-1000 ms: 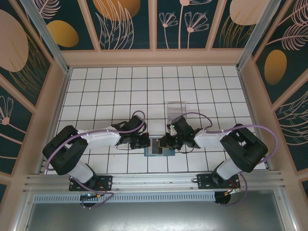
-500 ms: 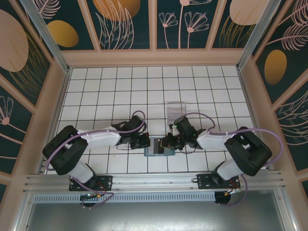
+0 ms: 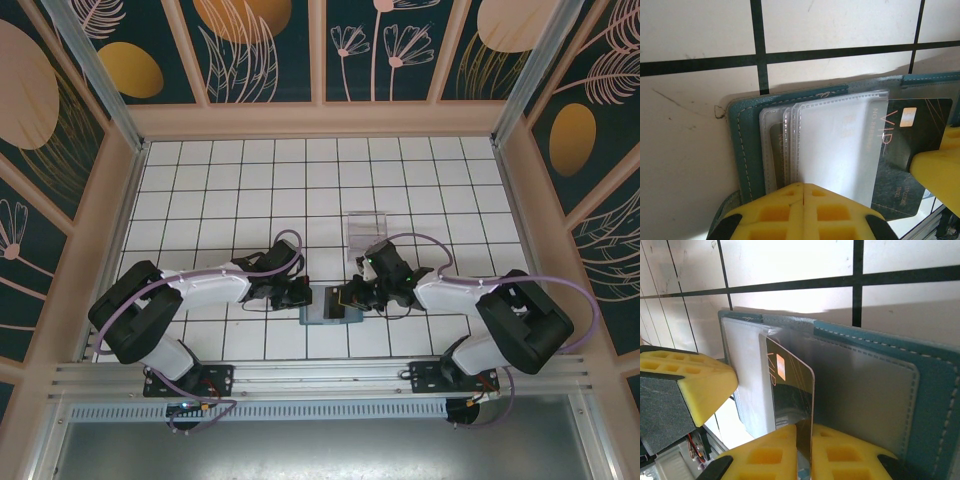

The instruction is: Take the credit cards out of the card holder

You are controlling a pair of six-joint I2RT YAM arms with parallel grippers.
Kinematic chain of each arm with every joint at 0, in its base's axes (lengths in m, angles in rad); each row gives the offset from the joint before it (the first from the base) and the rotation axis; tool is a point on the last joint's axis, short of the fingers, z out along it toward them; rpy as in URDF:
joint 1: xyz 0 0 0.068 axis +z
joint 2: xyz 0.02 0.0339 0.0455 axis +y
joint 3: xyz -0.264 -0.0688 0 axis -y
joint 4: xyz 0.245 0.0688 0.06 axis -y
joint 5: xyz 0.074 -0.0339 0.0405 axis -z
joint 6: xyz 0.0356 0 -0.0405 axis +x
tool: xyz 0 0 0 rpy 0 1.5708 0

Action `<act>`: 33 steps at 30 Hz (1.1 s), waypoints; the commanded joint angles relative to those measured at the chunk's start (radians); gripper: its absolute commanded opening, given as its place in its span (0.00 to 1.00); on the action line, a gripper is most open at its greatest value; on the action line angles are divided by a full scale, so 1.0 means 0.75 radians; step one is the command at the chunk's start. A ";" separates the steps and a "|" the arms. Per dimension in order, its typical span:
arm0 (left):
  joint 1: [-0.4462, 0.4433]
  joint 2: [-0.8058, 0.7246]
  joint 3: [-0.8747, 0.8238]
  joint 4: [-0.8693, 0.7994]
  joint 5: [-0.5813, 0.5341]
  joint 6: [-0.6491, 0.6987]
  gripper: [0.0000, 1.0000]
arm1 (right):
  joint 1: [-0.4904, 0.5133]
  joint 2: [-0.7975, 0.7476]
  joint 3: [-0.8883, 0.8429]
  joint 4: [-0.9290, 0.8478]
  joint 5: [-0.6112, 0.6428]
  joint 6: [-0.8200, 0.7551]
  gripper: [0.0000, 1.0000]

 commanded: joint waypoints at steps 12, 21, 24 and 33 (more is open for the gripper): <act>-0.010 0.036 -0.001 -0.061 -0.028 0.000 0.02 | -0.040 -0.225 0.077 -0.307 0.083 -0.061 0.10; -0.010 0.042 -0.004 -0.048 -0.021 0.005 0.02 | -0.051 -0.235 0.108 -0.319 0.090 -0.064 0.05; -0.009 0.040 -0.004 -0.050 -0.020 0.007 0.02 | -0.053 -0.249 0.136 -0.353 0.126 -0.075 0.03; -0.010 0.040 -0.003 -0.050 -0.021 0.019 0.02 | -0.078 -0.273 0.291 -0.520 0.258 -0.289 0.00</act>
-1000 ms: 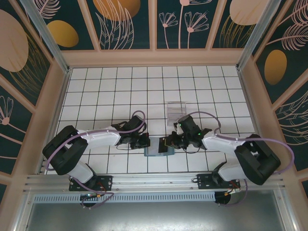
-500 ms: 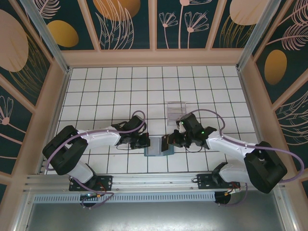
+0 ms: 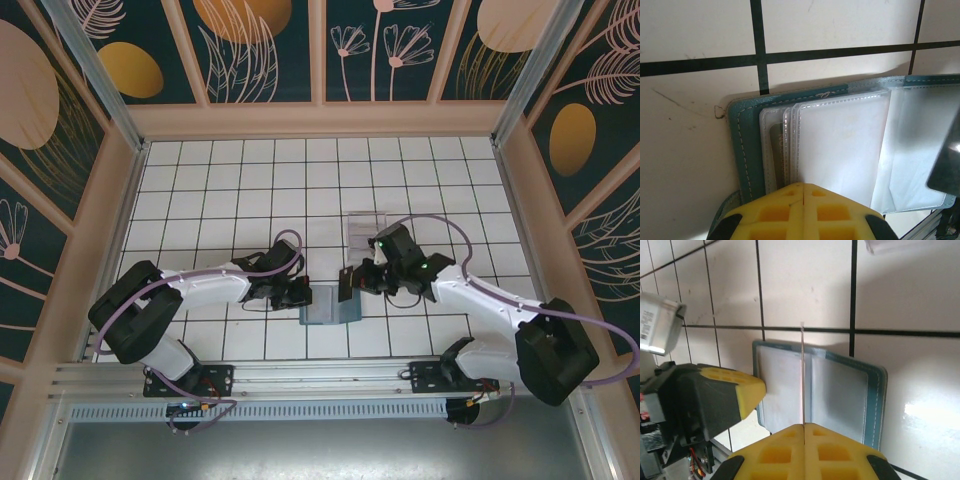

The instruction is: Take the credit cards out of the card holder

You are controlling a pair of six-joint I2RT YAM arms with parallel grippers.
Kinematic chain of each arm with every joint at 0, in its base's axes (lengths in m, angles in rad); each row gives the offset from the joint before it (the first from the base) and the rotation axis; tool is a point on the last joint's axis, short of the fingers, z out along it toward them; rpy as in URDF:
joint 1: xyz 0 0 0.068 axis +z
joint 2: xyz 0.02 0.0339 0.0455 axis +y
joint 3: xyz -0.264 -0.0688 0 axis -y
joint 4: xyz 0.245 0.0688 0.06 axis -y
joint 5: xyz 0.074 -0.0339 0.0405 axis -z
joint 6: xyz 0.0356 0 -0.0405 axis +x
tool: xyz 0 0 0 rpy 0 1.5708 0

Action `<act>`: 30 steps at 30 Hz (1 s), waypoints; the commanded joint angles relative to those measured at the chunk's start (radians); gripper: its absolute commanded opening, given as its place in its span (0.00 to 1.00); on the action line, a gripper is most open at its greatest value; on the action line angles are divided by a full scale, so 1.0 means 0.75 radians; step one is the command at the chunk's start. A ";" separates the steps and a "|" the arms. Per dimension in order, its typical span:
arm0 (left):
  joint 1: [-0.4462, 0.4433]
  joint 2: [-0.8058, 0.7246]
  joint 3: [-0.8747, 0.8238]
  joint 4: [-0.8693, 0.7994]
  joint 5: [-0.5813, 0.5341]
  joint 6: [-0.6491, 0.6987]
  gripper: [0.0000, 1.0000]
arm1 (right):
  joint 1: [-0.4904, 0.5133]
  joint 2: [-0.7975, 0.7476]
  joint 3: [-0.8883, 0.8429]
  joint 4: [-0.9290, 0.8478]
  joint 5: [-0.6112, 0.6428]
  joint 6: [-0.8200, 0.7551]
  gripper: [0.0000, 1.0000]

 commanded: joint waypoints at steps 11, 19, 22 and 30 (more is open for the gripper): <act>-0.009 0.046 -0.008 -0.048 -0.022 0.028 0.02 | -0.014 0.059 0.391 -0.348 0.335 -0.962 0.00; -0.009 0.056 0.009 -0.059 -0.020 0.039 0.02 | -0.009 0.071 0.542 -0.459 0.482 -1.645 0.00; -0.010 0.058 0.016 -0.065 -0.020 0.045 0.01 | 0.005 0.099 0.586 -0.523 0.504 -1.872 0.00; -0.010 0.065 0.038 -0.091 -0.022 0.056 0.01 | 0.009 0.247 0.769 -0.731 0.521 -2.196 0.00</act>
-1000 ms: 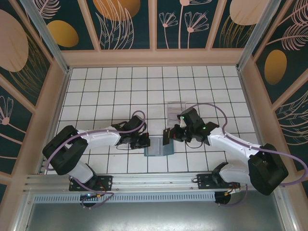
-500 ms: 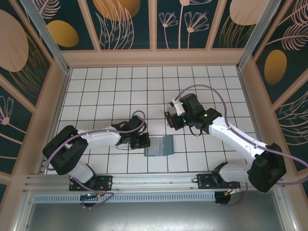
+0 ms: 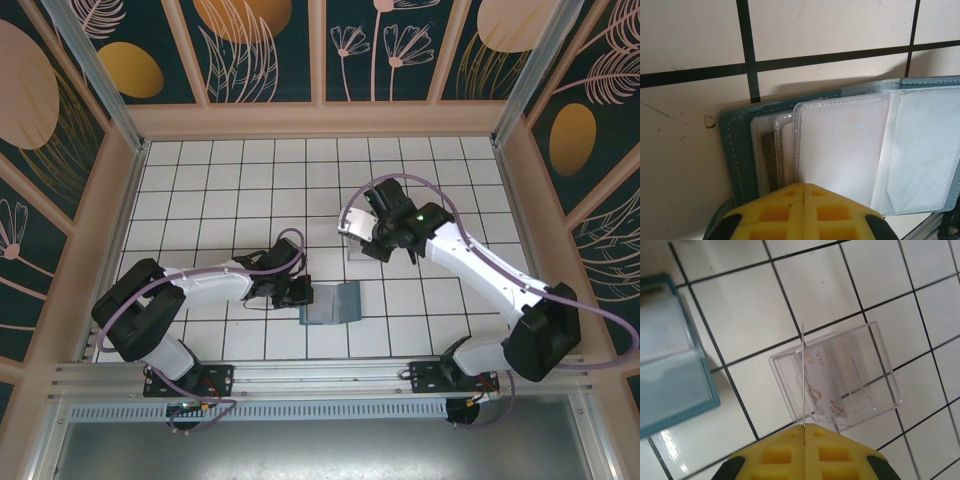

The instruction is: Take the credit cards out of the card holder

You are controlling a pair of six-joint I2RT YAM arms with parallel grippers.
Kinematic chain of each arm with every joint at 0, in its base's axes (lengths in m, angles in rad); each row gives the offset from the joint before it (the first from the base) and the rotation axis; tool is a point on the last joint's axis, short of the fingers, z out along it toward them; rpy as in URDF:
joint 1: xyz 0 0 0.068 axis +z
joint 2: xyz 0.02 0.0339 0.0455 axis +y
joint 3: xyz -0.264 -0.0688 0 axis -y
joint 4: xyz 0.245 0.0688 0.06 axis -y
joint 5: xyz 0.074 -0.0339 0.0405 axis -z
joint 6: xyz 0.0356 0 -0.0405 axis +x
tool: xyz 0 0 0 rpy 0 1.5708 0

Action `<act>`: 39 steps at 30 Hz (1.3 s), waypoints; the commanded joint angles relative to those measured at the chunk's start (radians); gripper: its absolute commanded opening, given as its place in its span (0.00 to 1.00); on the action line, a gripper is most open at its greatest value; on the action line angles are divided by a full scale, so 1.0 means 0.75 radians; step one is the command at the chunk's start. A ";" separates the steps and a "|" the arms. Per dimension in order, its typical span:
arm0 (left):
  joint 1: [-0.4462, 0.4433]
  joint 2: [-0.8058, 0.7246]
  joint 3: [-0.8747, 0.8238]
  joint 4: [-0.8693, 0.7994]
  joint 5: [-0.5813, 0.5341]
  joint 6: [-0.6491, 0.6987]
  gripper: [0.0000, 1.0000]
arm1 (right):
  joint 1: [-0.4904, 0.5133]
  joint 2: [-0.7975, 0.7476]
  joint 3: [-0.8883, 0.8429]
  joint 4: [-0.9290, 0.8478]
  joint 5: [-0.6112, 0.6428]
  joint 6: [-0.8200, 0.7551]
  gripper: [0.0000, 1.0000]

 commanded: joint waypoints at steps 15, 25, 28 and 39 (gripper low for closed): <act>-0.010 0.025 0.012 -0.141 -0.071 0.053 0.02 | -0.137 0.365 0.343 -0.205 0.047 -0.433 0.00; -0.010 -0.011 -0.032 -0.111 -0.089 0.025 0.02 | -0.218 0.522 0.466 -0.235 -0.039 -0.525 0.00; -0.009 -0.019 -0.045 -0.100 -0.090 0.018 0.02 | -0.226 0.562 0.494 -0.247 -0.053 -0.535 0.00; -0.009 -0.043 -0.068 -0.083 -0.096 0.002 0.02 | -0.246 0.666 0.506 -0.273 -0.137 -0.538 0.00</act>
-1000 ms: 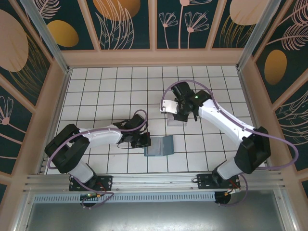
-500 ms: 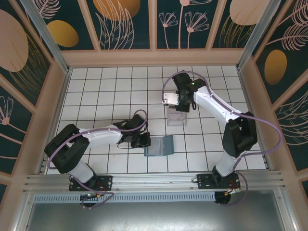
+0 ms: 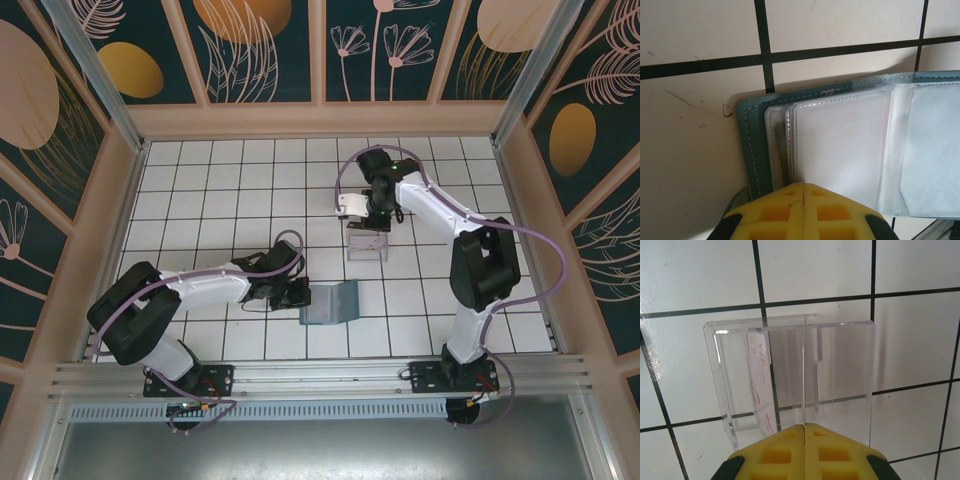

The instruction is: Take the credit cards out of the card holder

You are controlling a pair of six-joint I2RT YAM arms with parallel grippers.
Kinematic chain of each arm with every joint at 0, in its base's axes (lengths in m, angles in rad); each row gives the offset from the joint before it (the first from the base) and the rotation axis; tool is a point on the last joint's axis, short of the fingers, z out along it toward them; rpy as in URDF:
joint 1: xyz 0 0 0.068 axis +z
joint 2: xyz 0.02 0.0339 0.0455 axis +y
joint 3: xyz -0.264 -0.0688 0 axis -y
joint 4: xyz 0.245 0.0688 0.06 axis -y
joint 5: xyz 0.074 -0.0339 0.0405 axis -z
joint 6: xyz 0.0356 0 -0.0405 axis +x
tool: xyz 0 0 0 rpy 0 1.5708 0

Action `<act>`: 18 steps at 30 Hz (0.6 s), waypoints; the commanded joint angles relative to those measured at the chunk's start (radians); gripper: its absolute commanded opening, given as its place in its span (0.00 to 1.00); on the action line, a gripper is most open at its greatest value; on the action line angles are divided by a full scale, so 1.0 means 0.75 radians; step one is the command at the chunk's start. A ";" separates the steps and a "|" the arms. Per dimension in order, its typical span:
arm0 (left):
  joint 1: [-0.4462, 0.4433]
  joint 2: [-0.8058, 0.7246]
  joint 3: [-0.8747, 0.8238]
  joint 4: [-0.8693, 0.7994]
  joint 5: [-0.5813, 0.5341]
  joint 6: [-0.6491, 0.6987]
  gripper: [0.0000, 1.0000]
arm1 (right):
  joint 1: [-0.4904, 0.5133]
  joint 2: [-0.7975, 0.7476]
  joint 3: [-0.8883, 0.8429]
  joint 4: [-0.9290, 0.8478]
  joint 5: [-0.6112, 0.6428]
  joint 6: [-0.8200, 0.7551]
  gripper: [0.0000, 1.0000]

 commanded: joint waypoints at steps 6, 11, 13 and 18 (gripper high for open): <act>-0.003 -0.012 -0.046 -0.065 -0.055 -0.015 0.02 | -0.033 0.066 0.033 -0.074 -0.028 0.004 0.00; -0.003 -0.002 -0.037 -0.063 -0.047 -0.011 0.02 | -0.036 -0.012 0.033 -0.055 -0.034 0.006 0.00; -0.003 0.006 -0.034 -0.059 -0.042 -0.009 0.02 | -0.034 -0.035 0.033 -0.055 -0.007 0.005 0.00; -0.003 0.008 -0.034 -0.055 -0.041 -0.005 0.02 | -0.031 -0.058 0.015 -0.061 0.045 0.005 0.00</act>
